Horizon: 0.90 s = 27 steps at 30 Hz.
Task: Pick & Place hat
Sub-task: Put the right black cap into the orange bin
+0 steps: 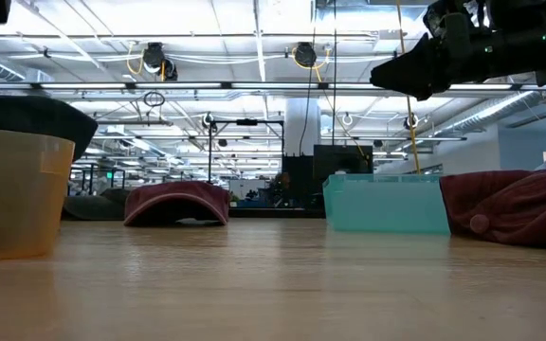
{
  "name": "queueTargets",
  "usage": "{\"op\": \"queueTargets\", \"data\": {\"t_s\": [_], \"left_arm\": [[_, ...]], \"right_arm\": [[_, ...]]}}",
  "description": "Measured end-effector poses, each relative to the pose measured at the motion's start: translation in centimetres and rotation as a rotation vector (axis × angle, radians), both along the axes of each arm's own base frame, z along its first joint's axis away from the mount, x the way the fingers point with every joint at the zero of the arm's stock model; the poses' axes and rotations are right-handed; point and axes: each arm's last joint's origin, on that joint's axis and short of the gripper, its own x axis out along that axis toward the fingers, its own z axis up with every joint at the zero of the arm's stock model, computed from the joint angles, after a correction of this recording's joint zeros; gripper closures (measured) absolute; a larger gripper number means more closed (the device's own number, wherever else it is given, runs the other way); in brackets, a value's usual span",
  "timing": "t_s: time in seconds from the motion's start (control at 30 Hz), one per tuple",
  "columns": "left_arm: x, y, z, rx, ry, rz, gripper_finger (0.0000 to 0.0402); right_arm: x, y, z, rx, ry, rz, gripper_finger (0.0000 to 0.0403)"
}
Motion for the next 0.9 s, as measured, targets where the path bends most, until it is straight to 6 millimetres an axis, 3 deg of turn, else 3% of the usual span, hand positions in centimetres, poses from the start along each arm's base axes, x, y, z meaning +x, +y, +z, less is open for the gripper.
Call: {"op": "queueTargets", "data": {"t_s": [0.1, 0.57, 0.9], "left_arm": [[0.1, -0.1, -0.4, -0.026, -0.019, -0.001, 0.0388], [0.3, -0.1, -0.4, 0.022, -0.062, -0.062, 0.0265], [0.0, 0.6, 1.1, -0.034, -0.061, -0.115, 0.025]], "right_arm": [[0.0, 0.0, 0.1, -0.006, -0.009, 0.0, 0.0269], [0.0, 0.0, 0.2, -0.013, -0.018, 0.0, 0.0269], [0.0, 0.0, 0.3, -0.013, -0.025, 0.0, 0.0269]]}}
